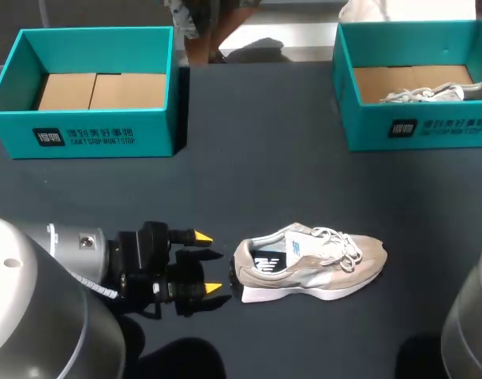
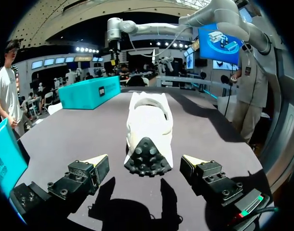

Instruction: Take the shoe out of the shoebox, open the shoe tongue, remove and reinsert the insole, then place the shoe into the shoebox

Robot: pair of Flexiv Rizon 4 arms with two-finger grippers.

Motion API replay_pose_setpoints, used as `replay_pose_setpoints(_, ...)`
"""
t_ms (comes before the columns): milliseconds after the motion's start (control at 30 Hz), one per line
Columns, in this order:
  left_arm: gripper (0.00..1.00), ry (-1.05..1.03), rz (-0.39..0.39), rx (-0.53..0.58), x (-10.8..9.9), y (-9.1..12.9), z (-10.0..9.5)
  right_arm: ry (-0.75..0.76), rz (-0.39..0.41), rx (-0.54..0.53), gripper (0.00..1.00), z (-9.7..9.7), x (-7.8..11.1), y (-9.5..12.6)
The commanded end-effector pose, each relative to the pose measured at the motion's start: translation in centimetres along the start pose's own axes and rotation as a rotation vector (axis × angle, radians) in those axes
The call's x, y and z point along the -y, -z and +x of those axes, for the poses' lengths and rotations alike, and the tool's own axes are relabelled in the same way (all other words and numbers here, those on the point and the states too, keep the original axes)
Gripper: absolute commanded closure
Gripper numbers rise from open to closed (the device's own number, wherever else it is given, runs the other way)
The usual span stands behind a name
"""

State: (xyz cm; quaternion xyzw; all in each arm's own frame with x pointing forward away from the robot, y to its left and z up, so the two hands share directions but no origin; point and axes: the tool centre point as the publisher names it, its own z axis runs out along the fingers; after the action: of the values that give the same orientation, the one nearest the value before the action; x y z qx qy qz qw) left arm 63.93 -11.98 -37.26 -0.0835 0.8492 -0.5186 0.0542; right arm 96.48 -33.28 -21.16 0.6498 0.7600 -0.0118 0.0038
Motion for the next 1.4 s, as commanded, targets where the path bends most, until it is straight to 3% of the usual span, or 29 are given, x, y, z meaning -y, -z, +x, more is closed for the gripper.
replay_pose_setpoints(33,0.0,-0.006,0.009,-0.034,-0.4,-1.8,-0.7,-0.001,-0.002,0.002,0.0,0.0,0.1,0.0)
replay_pose_setpoints(300,0.0,-0.052,0.032,-0.146,-0.6,-3.2,-0.5,-0.001,-0.002,0.002,0.0,0.0,0.1,0.0)
replay_pose_setpoints(633,0.0,-0.051,0.051,-0.184,-0.5,-4.5,0.0,-0.001,-0.002,0.002,0.0,0.0,0.1,0.0)
replay_pose_setpoints(900,0.0,-0.042,0.073,-0.18,-0.3,-5.3,0.9,-0.001,-0.002,0.002,0.0,0.0,0.1,0.0)
replay_pose_setpoints(1400,0.0,-0.058,0.113,-0.166,0.1,-6.7,0.6,-0.001,-0.002,0.002,0.0,0.0,0.1,0.0)
